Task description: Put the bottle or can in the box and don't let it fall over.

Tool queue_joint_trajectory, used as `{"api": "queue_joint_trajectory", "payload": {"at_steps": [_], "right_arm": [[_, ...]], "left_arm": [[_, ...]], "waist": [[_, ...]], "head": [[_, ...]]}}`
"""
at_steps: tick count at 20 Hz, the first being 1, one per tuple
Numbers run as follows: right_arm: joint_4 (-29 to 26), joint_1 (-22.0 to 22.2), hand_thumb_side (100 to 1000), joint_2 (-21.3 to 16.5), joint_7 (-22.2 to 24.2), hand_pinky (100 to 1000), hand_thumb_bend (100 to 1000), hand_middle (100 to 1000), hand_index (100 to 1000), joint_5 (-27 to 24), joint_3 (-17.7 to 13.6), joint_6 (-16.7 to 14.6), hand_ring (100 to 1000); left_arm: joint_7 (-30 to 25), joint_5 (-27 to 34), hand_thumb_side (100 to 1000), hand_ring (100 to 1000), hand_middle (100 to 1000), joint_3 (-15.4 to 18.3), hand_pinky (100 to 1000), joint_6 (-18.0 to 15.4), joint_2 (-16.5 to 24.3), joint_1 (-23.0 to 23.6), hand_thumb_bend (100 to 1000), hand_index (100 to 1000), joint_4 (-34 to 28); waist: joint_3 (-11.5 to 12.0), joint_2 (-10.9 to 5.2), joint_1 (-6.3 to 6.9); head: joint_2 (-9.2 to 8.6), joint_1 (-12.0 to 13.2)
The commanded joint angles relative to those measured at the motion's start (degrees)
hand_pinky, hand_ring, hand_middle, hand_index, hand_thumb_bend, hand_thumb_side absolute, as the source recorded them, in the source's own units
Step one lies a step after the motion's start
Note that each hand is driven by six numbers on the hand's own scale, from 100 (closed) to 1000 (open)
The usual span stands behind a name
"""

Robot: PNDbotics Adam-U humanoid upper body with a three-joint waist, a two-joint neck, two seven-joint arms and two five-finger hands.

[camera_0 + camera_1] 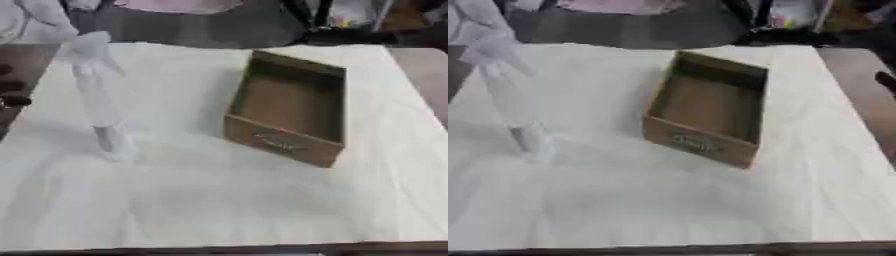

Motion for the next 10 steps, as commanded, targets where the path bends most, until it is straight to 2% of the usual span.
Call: {"api": "queue_joint_trajectory", "payload": {"at_steps": [1, 10], "right_arm": [[-0.54, -0.56, 520, -1.10, 0.07, 955, 230, 1000, 949, 0.72, -0.49, 0.36, 988], [-0.98, -0.81, 520, -0.82, 0.34, 954, 230, 1000, 948, 1.58, -0.31, 0.48, 983]], "left_arm": [[0.02, -0.20, 857, 688, 714, 0.58, 627, -0.36, 1.57, -0.66, 189, 895, -1.33], [0.38, -0.54, 853, 691, 716, 0.66, 631, -0.79, 2.39, -1.43, 184, 895, -1.89]], "waist": [[-0.10, -0.20, 0.13], [-0.18, 1.02, 0.22]], "head": [[0.09, 0.21], [-0.06, 0.26]]}}
